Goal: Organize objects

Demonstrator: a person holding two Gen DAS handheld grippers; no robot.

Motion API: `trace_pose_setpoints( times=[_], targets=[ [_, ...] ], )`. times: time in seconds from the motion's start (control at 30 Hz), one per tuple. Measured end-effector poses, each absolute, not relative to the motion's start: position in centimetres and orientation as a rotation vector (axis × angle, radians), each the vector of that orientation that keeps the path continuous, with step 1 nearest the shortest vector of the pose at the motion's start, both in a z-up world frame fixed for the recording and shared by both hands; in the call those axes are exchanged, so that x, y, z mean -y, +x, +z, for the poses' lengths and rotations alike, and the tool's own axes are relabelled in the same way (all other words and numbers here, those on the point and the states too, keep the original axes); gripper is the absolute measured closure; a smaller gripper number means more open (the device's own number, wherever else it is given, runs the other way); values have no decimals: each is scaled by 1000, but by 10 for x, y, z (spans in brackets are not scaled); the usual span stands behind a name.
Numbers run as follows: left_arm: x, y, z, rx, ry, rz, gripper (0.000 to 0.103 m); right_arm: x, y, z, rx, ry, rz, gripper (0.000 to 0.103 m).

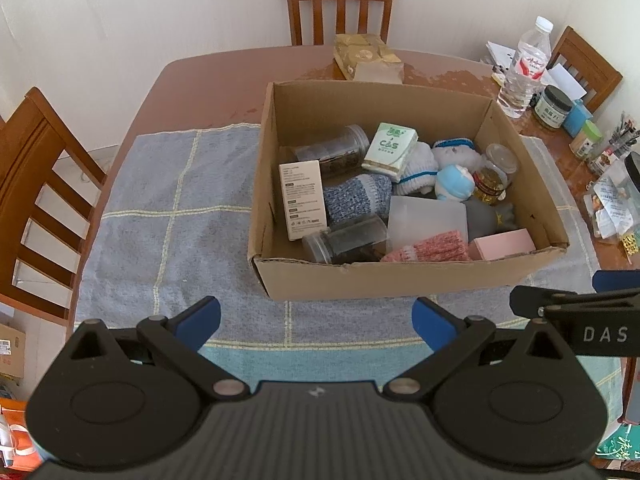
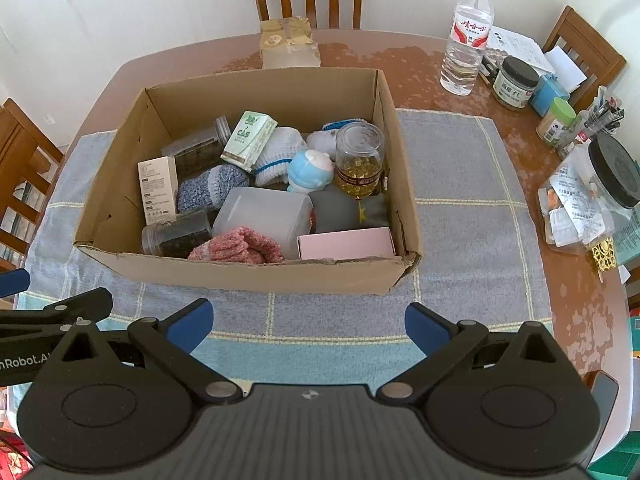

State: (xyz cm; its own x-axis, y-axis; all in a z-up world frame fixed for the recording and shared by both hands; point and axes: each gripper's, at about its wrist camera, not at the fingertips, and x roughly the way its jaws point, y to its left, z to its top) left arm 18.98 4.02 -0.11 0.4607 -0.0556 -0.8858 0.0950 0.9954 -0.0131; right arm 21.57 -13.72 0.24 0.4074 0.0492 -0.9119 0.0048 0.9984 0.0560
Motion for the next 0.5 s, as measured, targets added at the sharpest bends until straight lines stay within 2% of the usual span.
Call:
trace_pose_setpoints(
  times=[0.5],
  targets=[
    [-39, 190, -1, -1098, 32, -94, 2, 141, 214, 1, -1157, 55, 34, 0]
  ],
)
